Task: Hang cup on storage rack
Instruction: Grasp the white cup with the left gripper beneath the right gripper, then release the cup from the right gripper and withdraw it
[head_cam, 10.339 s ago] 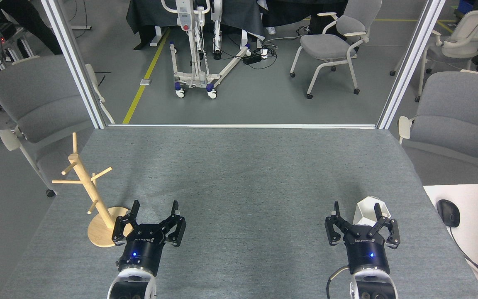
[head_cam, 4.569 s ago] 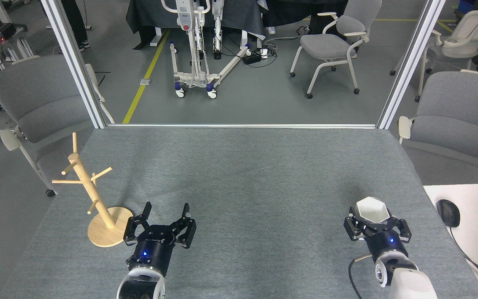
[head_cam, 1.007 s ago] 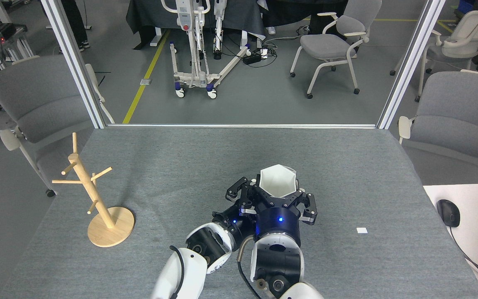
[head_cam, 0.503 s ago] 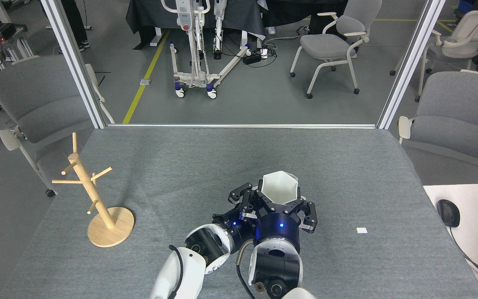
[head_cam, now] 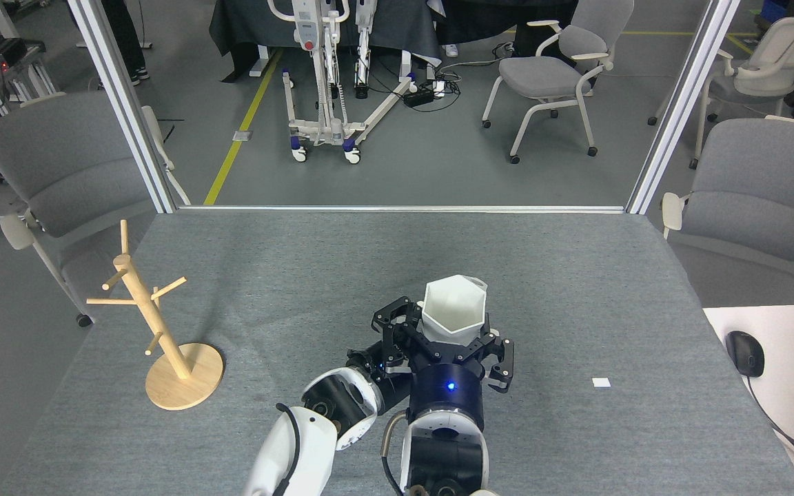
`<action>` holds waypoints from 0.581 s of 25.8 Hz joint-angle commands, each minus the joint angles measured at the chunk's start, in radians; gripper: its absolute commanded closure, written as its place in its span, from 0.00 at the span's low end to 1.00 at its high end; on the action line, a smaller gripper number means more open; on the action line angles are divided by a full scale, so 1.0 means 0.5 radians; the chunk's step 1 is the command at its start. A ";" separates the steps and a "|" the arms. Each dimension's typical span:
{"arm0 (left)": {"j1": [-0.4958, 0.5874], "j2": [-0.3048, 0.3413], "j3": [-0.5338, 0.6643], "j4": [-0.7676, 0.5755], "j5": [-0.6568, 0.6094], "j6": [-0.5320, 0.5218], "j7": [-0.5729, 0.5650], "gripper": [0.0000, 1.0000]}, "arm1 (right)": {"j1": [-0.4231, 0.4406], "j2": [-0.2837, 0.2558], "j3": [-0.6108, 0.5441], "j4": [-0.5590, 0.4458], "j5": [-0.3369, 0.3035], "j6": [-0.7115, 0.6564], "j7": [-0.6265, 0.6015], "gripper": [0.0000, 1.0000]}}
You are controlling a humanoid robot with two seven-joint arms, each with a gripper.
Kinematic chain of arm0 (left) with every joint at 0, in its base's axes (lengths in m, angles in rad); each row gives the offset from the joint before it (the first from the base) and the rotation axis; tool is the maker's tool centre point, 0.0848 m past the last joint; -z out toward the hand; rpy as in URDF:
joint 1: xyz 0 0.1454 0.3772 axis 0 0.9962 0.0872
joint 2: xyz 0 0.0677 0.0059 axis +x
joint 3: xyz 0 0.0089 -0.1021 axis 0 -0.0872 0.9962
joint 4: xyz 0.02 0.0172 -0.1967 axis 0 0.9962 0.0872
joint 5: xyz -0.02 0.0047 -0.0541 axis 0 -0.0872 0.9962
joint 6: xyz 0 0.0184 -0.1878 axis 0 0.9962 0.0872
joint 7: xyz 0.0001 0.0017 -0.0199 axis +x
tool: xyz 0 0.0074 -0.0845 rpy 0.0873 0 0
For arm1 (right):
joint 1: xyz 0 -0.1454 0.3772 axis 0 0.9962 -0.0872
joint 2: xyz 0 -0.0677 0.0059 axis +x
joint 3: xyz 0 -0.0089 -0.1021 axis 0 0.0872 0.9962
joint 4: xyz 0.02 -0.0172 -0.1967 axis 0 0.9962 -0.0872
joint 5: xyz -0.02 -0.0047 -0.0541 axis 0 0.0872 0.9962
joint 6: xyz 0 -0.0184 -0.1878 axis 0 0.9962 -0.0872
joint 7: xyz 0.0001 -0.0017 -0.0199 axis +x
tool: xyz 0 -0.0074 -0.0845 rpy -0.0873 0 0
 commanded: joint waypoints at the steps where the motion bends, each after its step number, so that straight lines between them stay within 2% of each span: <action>1: 0.008 0.008 0.017 0.007 -0.003 -0.014 -0.040 1.00 | 0.016 0.002 0.009 0.002 -0.017 -0.155 -0.403 0.01; 7: 0.029 0.017 0.023 0.081 -0.006 0.005 -0.040 1.00 | 0.038 0.002 0.006 0.002 -0.106 -0.198 -0.894 0.01; 13: 0.103 0.017 0.109 0.029 -0.006 0.002 -0.036 1.00 | 0.035 0.026 -0.007 0.002 -0.308 -0.232 -1.381 0.02; 15: 0.173 0.035 0.118 -0.067 -0.009 0.005 -0.036 1.00 | 0.038 0.039 -0.117 0.002 -0.403 -0.235 -1.443 0.02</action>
